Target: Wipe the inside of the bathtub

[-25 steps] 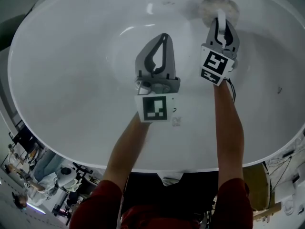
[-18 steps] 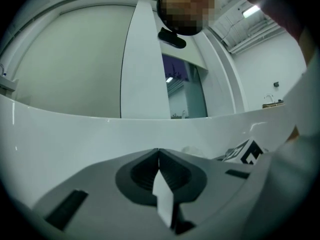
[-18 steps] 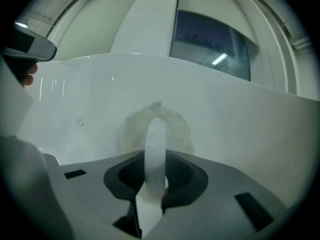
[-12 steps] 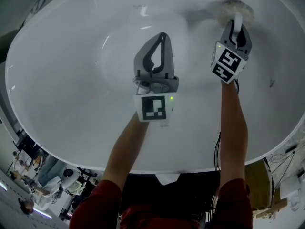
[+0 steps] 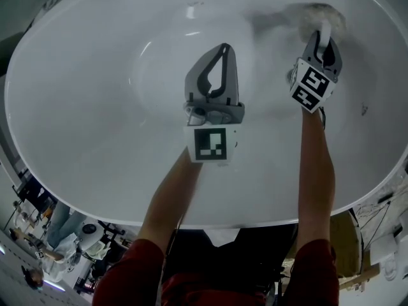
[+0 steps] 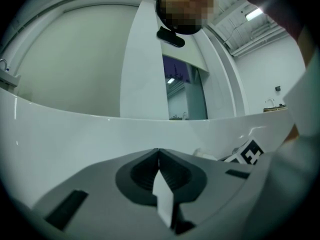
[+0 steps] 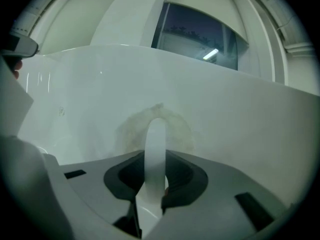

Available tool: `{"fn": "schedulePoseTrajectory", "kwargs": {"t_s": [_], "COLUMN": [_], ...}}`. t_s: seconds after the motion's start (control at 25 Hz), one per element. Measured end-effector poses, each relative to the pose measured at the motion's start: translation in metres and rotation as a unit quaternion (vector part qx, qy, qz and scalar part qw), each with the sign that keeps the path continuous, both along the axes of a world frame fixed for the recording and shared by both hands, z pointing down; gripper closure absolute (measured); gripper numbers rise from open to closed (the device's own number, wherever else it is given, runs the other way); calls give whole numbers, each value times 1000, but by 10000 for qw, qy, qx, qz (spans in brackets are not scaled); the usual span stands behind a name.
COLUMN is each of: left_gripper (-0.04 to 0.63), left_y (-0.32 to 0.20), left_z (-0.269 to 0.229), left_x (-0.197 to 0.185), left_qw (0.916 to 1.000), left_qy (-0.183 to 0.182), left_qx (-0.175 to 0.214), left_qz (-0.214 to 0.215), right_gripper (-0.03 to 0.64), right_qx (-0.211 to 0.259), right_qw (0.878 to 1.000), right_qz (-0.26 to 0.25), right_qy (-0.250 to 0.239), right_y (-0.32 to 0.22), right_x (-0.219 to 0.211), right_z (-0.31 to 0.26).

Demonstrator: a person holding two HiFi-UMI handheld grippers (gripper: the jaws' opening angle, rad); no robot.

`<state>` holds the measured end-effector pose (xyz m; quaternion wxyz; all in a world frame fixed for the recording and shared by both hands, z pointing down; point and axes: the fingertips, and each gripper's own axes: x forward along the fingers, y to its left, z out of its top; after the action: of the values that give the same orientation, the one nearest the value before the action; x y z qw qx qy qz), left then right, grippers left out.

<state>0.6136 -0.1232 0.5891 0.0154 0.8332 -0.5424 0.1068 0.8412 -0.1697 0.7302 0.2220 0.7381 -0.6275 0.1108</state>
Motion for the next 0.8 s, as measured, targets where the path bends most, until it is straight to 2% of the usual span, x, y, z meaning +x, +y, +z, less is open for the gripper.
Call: {"fn": "schedulePoseTrajectory", "kwargs": {"t_s": [0.16,0.32,0.56,0.8], "left_gripper": [580,580,580,580], "left_y": [4,20,47,62], "left_z": [-10,-28,-33,-46], "left_x": [-52,-117,-287,-412], "left_qw": [9998,9988,9940,9883], "left_qy": [74,116,118,-72], "left_qx": [-6,21,74,89], "left_qz": [-209,-484,-1086,-1521], "right_gripper": [525,526,525,525], "right_qx": [-1,55,129,59], "right_qw": [9999,9992,9941,9847], "right_qz": [2,-366,-1022,-1640], "right_qy": [-133,-147,-327,-592], "right_y": [9,20,24,19], "right_x": [-44,-116,-304,-456], "right_z": [-13,-33,-42,-54]}}
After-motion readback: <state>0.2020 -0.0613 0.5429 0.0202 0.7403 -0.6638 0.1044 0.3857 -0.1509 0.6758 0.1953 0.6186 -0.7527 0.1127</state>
